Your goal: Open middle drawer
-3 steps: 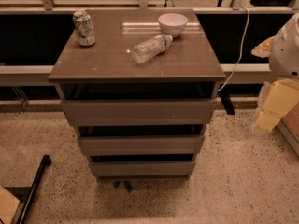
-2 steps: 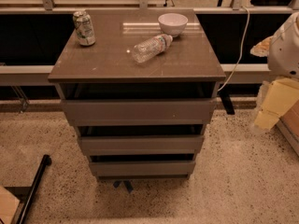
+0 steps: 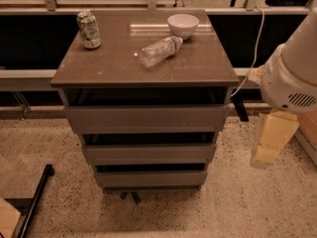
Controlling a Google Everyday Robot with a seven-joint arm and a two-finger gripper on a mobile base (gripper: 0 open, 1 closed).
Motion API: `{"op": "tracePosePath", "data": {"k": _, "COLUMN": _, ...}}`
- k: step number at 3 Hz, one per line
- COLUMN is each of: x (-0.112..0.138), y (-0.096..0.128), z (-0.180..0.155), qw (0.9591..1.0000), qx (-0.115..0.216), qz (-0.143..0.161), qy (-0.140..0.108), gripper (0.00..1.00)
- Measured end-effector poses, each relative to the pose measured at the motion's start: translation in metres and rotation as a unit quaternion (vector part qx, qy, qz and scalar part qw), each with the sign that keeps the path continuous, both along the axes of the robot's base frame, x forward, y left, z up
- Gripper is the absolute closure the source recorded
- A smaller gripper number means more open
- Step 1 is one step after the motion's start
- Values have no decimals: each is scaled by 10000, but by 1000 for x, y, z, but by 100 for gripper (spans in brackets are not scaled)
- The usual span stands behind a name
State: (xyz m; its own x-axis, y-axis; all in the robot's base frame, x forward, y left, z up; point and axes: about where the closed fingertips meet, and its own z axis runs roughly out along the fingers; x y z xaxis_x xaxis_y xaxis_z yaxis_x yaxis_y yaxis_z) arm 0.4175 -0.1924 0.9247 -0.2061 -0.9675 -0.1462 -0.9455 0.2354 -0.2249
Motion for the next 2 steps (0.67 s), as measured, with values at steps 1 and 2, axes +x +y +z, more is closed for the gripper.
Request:
{"op": "tracePosePath", "data": {"k": 1, "x": 9, "y": 9, "z": -42, "qw": 9998, "qx": 73, "qz": 104, "qy": -143, "gripper": 0}}
{"op": "tracePosePath", "data": {"k": 2, "x": 26, "y": 16, "z": -74, "qw": 9990, "qx": 257, "qz": 127, "qy": -342, "gripper": 0}}
